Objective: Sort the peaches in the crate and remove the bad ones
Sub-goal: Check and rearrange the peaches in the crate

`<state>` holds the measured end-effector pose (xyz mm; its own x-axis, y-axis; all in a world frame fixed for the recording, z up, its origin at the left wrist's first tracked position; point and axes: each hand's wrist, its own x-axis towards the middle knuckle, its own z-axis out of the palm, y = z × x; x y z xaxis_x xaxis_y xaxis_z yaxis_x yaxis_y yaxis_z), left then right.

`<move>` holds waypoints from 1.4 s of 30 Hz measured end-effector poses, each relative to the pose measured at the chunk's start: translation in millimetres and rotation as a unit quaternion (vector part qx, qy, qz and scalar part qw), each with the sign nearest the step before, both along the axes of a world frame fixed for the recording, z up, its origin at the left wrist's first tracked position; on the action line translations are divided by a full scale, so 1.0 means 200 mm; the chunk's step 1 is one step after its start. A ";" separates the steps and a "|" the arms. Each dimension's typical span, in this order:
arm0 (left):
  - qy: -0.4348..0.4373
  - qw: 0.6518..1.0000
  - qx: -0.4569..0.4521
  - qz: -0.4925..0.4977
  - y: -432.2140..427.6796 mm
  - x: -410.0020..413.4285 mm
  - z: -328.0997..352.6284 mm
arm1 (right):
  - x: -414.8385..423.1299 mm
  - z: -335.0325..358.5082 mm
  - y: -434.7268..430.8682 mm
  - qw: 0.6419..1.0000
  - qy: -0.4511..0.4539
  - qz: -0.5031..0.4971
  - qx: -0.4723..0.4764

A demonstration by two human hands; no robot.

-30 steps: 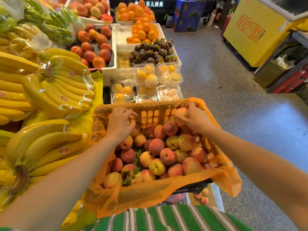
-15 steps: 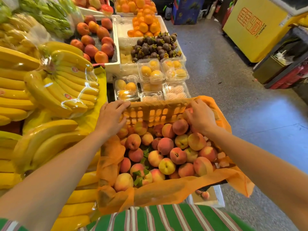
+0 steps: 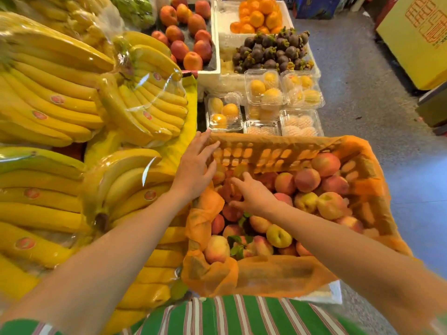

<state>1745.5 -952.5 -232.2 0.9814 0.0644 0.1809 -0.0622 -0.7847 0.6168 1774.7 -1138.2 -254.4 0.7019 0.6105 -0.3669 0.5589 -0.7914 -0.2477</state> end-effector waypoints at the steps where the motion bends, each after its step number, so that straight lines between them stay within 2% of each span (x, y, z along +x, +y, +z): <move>1: 0.001 1.000 -0.005 0.002 0.00 0.00 0.00 | -0.02 -0.03 0.02 1.000 -0.015 0.008 -0.011; 7: -0.001 1.000 0.004 0.014 0.00 0.00 -0.01 | -0.04 -0.11 0.04 0.998 -0.064 0.020 0.009; 9: -0.005 1.000 0.015 0.013 0.01 0.01 -0.01 | -0.03 -0.12 0.01 0.997 -0.034 0.002 0.065; 11: -0.011 0.999 0.040 0.013 0.01 0.01 -0.01 | -0.01 -0.09 -0.04 0.985 0.027 -0.056 0.160; 14: -0.047 0.994 0.101 -0.004 -0.02 0.01 0.04 | 0.03 0.02 -0.13 0.944 0.135 -0.138 0.269; 16: -0.055 0.989 0.114 -0.079 -0.07 0.01 0.09 | 0.05 0.11 -0.20 0.897 0.225 -0.200 0.323; 19: 0.037 0.972 0.004 -0.233 -0.19 -0.01 0.14 | 0.07 0.21 -0.30 0.829 0.305 -0.257 0.391; 22: 0.064 0.965 -0.099 -0.235 -0.32 -0.02 0.16 | 0.06 0.28 -0.38 0.808 0.324 -0.277 0.406; 24: 0.080 0.960 -0.169 -0.207 -0.40 -0.02 0.18 | 0.04 0.31 -0.42 0.814 0.318 -0.292 0.388; 27: 0.161 0.925 -0.287 -0.187 -0.49 -0.02 0.20 | 0.04 0.36 -0.52 0.821 0.300 -0.302 0.381; 30: 0.212 0.905 -0.320 -0.184 -0.58 0.00 0.22 | 0.05 0.40 -0.67 0.830 0.267 -0.299 0.387; 33: 0.241 0.902 -0.287 -0.213 -0.69 0.02 0.22 | 0.06 0.43 -0.87 0.891 0.086 -0.279 0.348; 35: 0.250 0.907 -0.248 -0.230 -0.79 0.03 0.20 | 0.06 0.43 -1.02 0.910 -0.045 -0.282 0.299; 37: 0.244 0.924 -0.161 -0.245 -0.89 0.04 0.16 | 0.03 0.40 -1.15 0.923 -0.116 -0.291 0.225; 40: 0.206 0.935 0.007 -0.288 -1.02 0.05 0.11 | -0.02 0.35 -1.30 0.944 -0.072 -0.294 0.128; 42: 0.189 0.934 0.069 -0.295 -1.07 0.04 0.08 | -0.06 0.31 -1.35 0.948 -0.003 -0.285 0.138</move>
